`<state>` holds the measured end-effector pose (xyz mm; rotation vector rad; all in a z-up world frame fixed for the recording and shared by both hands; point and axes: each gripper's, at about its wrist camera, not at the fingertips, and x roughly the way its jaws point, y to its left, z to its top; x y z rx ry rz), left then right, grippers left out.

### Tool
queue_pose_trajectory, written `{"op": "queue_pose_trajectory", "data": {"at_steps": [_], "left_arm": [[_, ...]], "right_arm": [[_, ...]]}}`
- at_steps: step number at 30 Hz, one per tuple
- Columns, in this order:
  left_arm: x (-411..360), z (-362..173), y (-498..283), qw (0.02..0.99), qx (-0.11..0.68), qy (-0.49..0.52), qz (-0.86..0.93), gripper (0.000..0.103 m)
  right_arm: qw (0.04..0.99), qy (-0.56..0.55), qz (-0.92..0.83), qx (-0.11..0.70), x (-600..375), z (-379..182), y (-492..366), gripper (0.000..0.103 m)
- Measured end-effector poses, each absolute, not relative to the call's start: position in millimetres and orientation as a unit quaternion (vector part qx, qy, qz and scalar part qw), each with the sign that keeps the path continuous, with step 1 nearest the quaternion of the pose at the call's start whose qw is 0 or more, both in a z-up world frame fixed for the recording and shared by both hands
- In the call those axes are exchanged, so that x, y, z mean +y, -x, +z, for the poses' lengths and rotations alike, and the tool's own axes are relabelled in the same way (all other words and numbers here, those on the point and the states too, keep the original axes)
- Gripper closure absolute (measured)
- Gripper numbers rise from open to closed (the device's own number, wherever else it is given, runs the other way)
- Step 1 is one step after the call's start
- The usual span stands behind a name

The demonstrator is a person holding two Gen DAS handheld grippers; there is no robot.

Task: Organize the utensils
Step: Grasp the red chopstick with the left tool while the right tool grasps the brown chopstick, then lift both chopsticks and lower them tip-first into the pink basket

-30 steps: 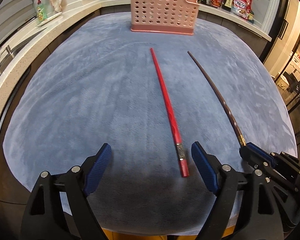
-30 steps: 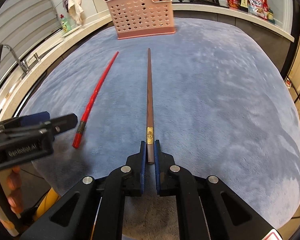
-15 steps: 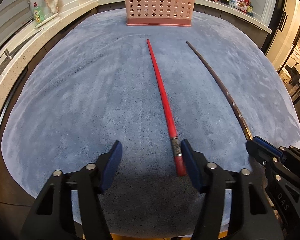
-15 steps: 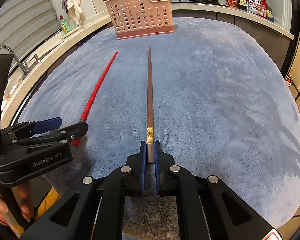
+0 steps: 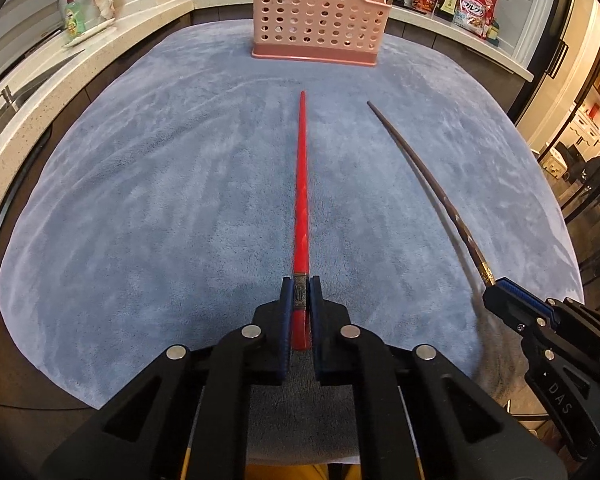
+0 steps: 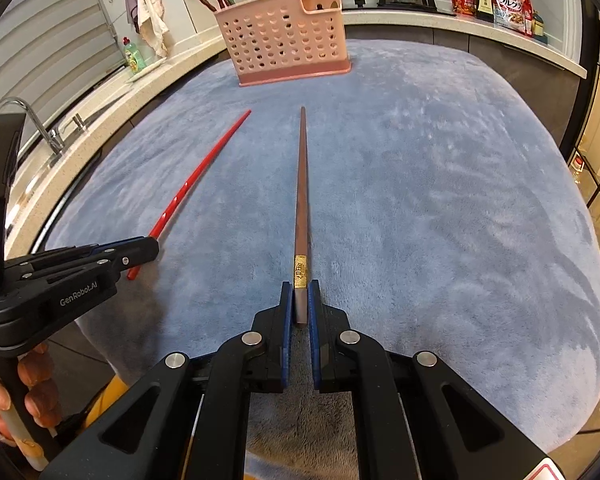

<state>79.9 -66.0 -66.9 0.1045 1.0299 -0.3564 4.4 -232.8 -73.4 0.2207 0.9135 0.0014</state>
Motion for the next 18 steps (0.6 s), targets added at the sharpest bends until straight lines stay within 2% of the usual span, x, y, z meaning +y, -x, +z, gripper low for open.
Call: {"op": "queue_pose_trajectory", "data": {"at_steps": [18], "left_arm": [[-42.2,38.3,-108.2,0.893,0.412,0.025,-0.178,0.096]], "right_arm": [[0.935,-0.113,-0.004,0.336,-260.9,33.0,-20.9,0.096]]}}
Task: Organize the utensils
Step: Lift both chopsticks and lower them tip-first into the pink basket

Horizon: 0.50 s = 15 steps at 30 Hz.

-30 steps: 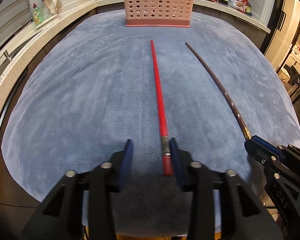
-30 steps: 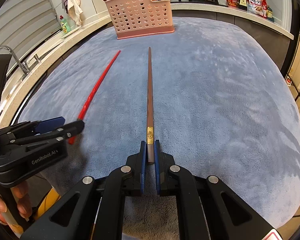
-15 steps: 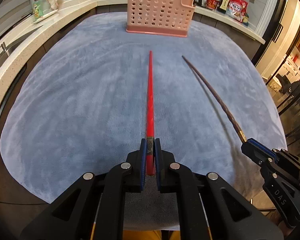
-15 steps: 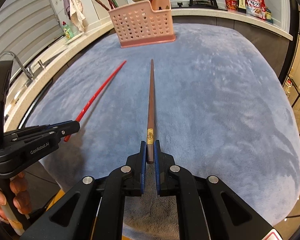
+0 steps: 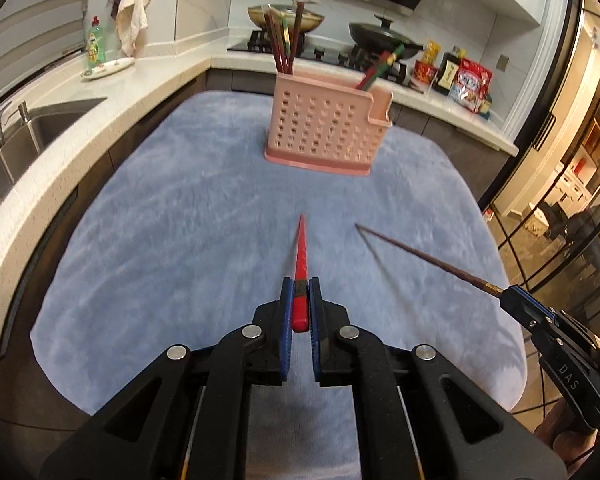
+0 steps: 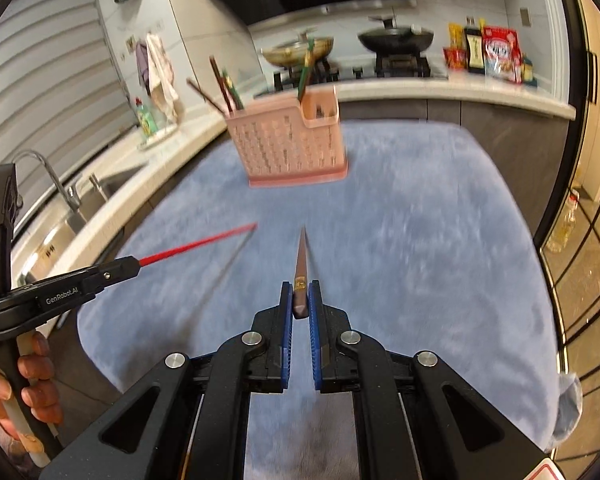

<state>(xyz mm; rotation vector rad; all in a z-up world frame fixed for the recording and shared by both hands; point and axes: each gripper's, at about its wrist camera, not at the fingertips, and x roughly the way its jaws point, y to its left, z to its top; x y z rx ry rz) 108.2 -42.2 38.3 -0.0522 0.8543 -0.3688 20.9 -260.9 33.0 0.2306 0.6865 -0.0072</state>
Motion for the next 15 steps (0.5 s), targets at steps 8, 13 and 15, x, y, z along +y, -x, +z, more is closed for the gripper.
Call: {"op": "queue_pose_trajectory", "data": {"at_steps": [8,13,15], "left_arm": [[-45.1,82.2,-149.2,0.915,0.364,0.029,-0.173,0.096],[-53.4,101.0,-175.9,0.923,0.344,0.026,-0.173,0.096],[-57.3,109.4,-187.2,0.926,0.336,0.027,-0.173,0.096]], "right_arm": [[0.952,-0.123,0.0,0.282,-276.4,76.7,-58.4,0.096],[0.956,-0.132,0.002,0.263,-284.1,96.4,-87.0,0.096],[0.957,-0.137,0.003,0.256,-286.4,103.3,-96.4,0.096]]}}
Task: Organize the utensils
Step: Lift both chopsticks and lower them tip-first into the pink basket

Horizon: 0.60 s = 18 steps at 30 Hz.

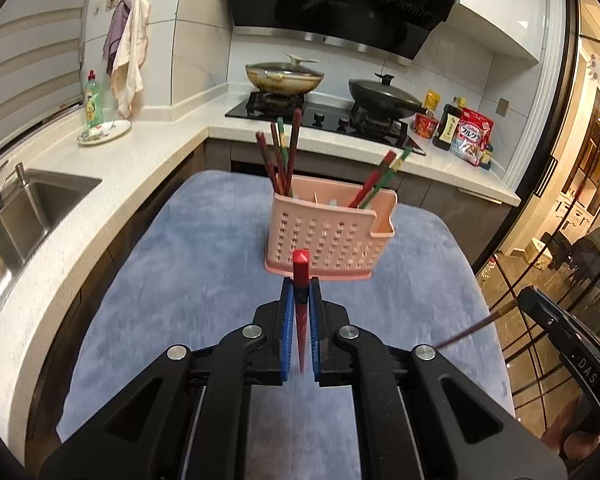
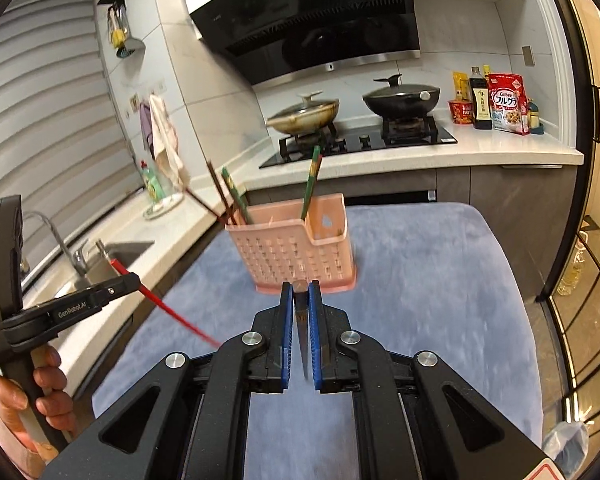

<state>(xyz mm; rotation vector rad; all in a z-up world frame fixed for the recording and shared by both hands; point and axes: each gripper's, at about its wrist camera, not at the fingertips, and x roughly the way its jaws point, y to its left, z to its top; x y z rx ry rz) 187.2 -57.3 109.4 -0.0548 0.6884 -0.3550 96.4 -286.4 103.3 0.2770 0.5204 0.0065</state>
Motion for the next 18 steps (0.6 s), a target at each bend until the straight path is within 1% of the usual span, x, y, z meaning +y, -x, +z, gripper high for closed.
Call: {"op": "queue_pose_trajectory", "data": {"at_steps": [7,13,18], "left_arm": [[-62.6,144.8,-218.6,0.933,0.309,0.042,-0.182,0.096],[-67.6,198.6,-248.6,0.948,0.254,0.056,-0.184,0.096],[-73.7,230.9,-275.2,0.959,0.216,0.061,-0.175,0.096]], "right_arm": [[0.965,-0.141,0.014,0.22,-292.9,140.4,-127.7,0.096],[0.975,-0.152,0.02,0.161,-302.3,190.9,-161.2,0.096],[0.98,-0.152,0.014,0.125,-309.5,223.3,-194.7,0.096]]}}
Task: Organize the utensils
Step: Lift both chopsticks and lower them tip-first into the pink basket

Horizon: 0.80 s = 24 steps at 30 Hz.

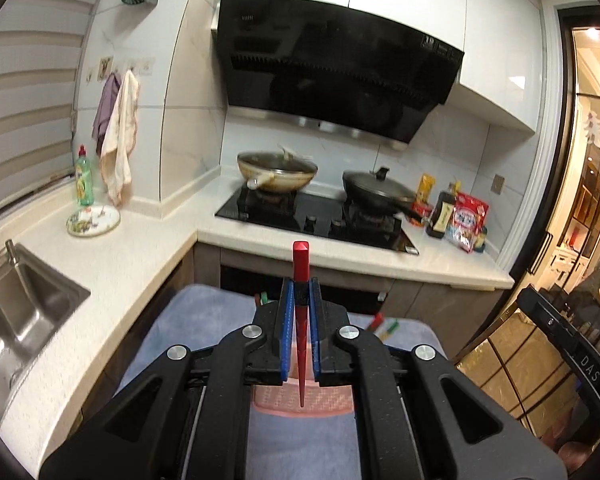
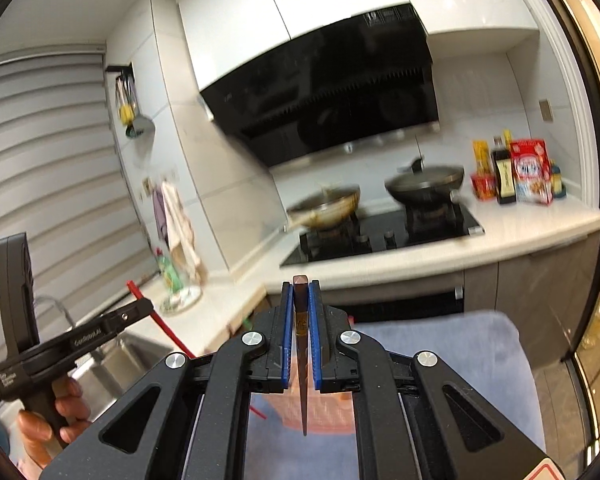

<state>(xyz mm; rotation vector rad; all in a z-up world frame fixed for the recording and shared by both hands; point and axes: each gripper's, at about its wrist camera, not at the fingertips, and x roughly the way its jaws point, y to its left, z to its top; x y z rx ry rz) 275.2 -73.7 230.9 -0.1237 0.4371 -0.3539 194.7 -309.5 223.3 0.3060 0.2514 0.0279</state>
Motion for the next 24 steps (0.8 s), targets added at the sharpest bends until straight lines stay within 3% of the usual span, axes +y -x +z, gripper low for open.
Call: {"op": "queue_pose_trajectory", "data": {"at_steps": [8,24], "left_arm": [[-85.8,233.6,-318.6,0.963,0.209,0.058,-0.162,0.096],[-101.4,163.6,-349.0,0.95,0.261,0.047,-0.165,0.096]], "right_arm": [[0.981,-0.158,0.006,0.112,-317.1,224.9,-249.7,0.096],[0.959,-0.196,0.013,0.204,-323.1,130.2,-298.9,0.096]]}}
